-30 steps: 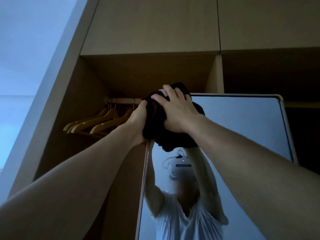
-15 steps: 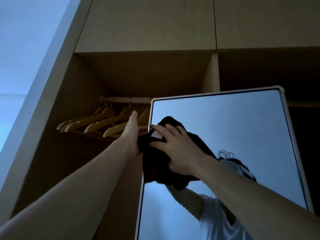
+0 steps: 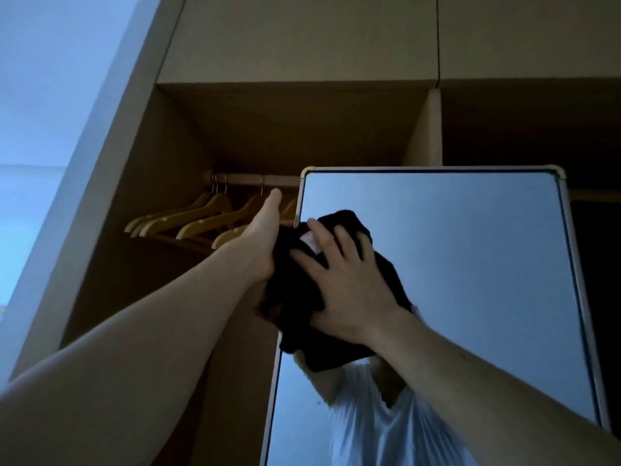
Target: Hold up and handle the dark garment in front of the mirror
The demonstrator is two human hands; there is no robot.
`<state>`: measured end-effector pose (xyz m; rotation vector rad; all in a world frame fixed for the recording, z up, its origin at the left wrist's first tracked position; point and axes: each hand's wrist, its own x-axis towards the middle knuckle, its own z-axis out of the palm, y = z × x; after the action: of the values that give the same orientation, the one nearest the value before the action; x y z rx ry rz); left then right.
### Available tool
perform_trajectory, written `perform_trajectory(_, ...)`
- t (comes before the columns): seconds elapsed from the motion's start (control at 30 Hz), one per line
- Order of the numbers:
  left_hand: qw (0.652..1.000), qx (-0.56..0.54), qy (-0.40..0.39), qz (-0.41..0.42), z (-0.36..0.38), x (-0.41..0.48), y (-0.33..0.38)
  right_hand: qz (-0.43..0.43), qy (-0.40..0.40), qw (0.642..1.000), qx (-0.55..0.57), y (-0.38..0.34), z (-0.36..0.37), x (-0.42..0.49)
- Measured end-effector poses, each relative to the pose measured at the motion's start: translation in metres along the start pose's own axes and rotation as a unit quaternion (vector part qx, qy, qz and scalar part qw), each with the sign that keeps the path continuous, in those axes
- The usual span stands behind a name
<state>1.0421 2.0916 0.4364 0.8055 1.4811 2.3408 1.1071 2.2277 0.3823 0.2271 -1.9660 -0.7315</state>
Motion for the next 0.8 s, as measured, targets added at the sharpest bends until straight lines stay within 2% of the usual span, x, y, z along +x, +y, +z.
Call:
perform_trajectory(0.1,0.999,-0.026,-0.029,0.011,-0.001,-0.004,0.001,0.008,0.011,1.0,-0.02,0.018,-0.012,0.024)
perform_trajectory(0.17,0.997,-0.03,-0.06,0.024,-0.002,-0.004,0.0,0.055,0.005,0.998,-0.021,0.037,-0.03,0.055)
perform_trajectory(0.27,0.998,-0.022,-0.042,0.05,-0.005,-0.003,0.0,0.104,0.003,0.995,0.004,0.049,-0.051,0.095)
perform_trajectory(0.37,0.998,-0.021,-0.032,0.048,-0.007,-0.004,0.0,0.121,0.015,0.992,0.015,0.038,-0.044,0.091)
perform_trajectory(0.43,0.998,-0.021,-0.036,0.044,-0.007,-0.009,0.001,0.102,0.059,0.993,0.014,0.028,-0.032,0.067)
perform_trajectory(0.5,0.999,-0.02,-0.026,0.035,-0.005,-0.015,0.004,0.041,0.077,0.996,0.015,0.024,-0.021,0.04)
perform_trajectory(0.57,0.999,0.006,-0.005,0.04,-0.002,-0.019,0.005,-0.016,0.053,0.998,0.018,0.028,-0.024,0.02)
perform_trajectory(0.63,0.997,0.051,-0.006,0.062,0.003,-0.024,0.003,-0.027,0.023,0.999,0.007,0.044,-0.032,0.013)
perform_trajectory(0.7,0.994,0.086,0.002,0.074,0.007,-0.026,0.002,0.013,0.032,0.999,0.007,0.067,-0.04,0.008)
perform_trajectory(0.8,0.992,0.098,0.024,0.075,0.014,-0.035,0.002,0.15,0.056,0.987,0.007,0.113,-0.055,-0.014)
